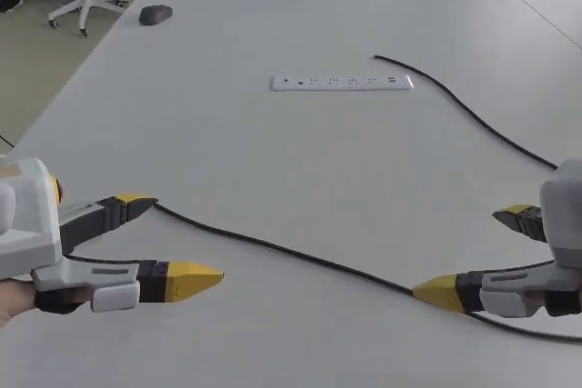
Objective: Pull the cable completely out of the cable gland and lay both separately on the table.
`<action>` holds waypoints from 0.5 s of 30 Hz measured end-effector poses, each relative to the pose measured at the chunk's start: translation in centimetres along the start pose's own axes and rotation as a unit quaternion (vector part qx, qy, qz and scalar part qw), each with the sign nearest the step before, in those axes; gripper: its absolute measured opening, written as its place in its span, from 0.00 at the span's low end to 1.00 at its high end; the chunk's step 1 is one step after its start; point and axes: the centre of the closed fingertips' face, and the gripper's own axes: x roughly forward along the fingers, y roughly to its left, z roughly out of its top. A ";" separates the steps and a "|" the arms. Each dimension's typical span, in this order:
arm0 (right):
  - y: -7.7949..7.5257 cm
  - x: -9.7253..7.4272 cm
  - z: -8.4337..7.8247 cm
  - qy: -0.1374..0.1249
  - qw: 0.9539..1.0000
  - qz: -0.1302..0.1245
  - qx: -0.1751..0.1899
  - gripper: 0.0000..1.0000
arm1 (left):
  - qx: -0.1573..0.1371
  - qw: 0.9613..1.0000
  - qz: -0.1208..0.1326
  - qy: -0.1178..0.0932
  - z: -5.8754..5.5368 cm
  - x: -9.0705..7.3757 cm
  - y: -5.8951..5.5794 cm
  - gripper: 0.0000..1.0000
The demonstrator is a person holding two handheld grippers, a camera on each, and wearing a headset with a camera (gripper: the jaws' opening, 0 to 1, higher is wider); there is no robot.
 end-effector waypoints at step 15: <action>-0.1 -0.4 -1.5 0.006 1.000 0.000 0.011 0.97 | -0.001 1.000 0.005 0.000 -0.6 0.3 -1.1 0.99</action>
